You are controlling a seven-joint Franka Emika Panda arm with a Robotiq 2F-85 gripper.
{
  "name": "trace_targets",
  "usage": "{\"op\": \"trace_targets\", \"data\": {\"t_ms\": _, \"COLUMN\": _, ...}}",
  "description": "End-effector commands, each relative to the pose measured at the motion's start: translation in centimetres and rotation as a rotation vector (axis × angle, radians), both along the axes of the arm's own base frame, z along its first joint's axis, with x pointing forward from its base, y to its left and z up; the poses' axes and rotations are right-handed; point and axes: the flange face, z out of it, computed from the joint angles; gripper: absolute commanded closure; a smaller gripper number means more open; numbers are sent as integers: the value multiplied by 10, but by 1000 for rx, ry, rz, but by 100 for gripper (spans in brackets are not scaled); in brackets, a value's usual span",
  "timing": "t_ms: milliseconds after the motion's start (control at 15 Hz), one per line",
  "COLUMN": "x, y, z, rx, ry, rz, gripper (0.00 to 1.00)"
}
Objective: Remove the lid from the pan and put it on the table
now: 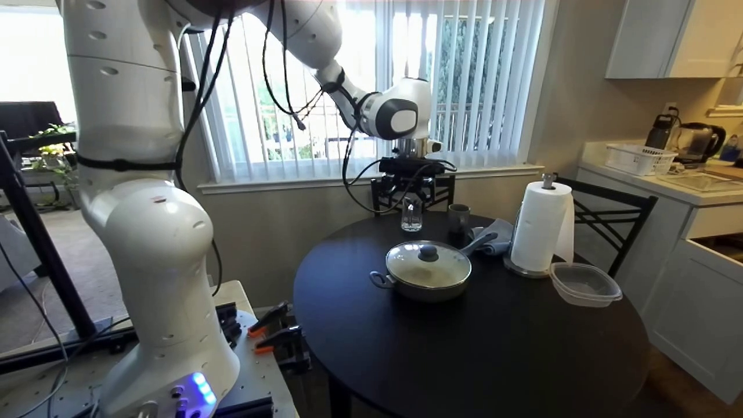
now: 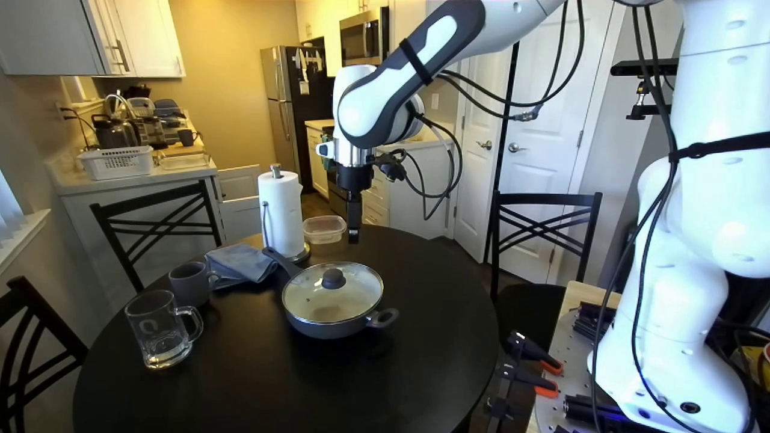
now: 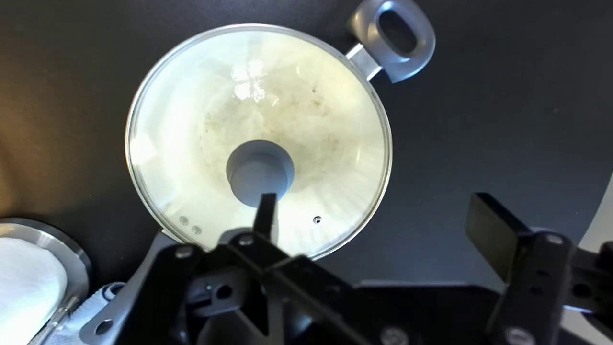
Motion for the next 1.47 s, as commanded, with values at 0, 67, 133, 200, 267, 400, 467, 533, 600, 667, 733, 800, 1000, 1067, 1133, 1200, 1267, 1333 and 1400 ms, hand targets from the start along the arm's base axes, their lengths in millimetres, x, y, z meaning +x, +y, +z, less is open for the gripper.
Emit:
{"op": "trace_targets", "data": {"t_ms": 0, "x": 5, "y": 1, "z": -2, "rx": -2, "ry": 1, "rz": -1, "gripper": 0}}
{"op": "trace_targets", "data": {"t_ms": 67, "x": 7, "y": 0, "z": -3, "rx": -2, "ry": 1, "rz": -2, "gripper": 0}}
{"op": "trace_targets", "data": {"t_ms": 133, "x": 7, "y": 0, "z": -2, "rx": -2, "ry": 0, "rz": -2, "gripper": 0}}
{"op": "trace_targets", "data": {"t_ms": 200, "x": 7, "y": -1, "z": -1, "rx": -1, "ry": -1, "rz": -3, "gripper": 0}}
{"op": "trace_targets", "data": {"t_ms": 267, "x": 7, "y": -1, "z": 0, "rx": -1, "ry": -2, "rz": -3, "gripper": 0}}
{"op": "trace_targets", "data": {"t_ms": 400, "x": 7, "y": -1, "z": 0, "rx": -1, "ry": -2, "rz": -3, "gripper": 0}}
{"op": "trace_targets", "data": {"t_ms": 467, "x": 11, "y": 0, "z": -7, "rx": -10, "ry": -15, "rz": -26, "gripper": 0}}
{"op": "trace_targets", "data": {"t_ms": 533, "x": 16, "y": 1, "z": -18, "rx": -12, "ry": -28, "rz": -61, "gripper": 0}}
{"op": "trace_targets", "data": {"t_ms": 600, "x": 19, "y": 0, "z": -25, "rx": -20, "ry": -44, "rz": -108, "gripper": 0}}
{"op": "trace_targets", "data": {"t_ms": 667, "x": 23, "y": -1, "z": -32, "rx": -6, "ry": -63, "rz": -169, "gripper": 0}}
{"op": "trace_targets", "data": {"t_ms": 733, "x": 27, "y": -2, "z": -40, "rx": 5, "ry": -88, "rz": -219, "gripper": 0}}
{"op": "trace_targets", "data": {"t_ms": 800, "x": 31, "y": 0, "z": -46, "rx": 26, "ry": -102, "rz": -268, "gripper": 0}}
{"op": "trace_targets", "data": {"t_ms": 1000, "x": 39, "y": 4, "z": -65, "rx": 33, "ry": -133, "rz": -366, "gripper": 0}}
{"op": "trace_targets", "data": {"t_ms": 1067, "x": 43, "y": 2, "z": -71, "rx": 15, "ry": -139, "rz": -404, "gripper": 0}}
{"op": "trace_targets", "data": {"t_ms": 1133, "x": 47, "y": -1, "z": -77, "rx": 15, "ry": -133, "rz": -431, "gripper": 0}}
{"op": "trace_targets", "data": {"t_ms": 1200, "x": 50, "y": -7, "z": -83, "rx": 15, "ry": -128, "rz": -467, "gripper": 0}}
{"op": "trace_targets", "data": {"t_ms": 1267, "x": 54, "y": -10, "z": -88, "rx": 21, "ry": -121, "rz": -491, "gripper": 0}}
{"op": "trace_targets", "data": {"t_ms": 1333, "x": 59, "y": -13, "z": -91, "rx": 19, "ry": -119, "rz": -512, "gripper": 0}}
{"op": "trace_targets", "data": {"t_ms": 1400, "x": 64, "y": -15, "z": -92, "rx": 20, "ry": -119, "rz": -526, "gripper": 0}}
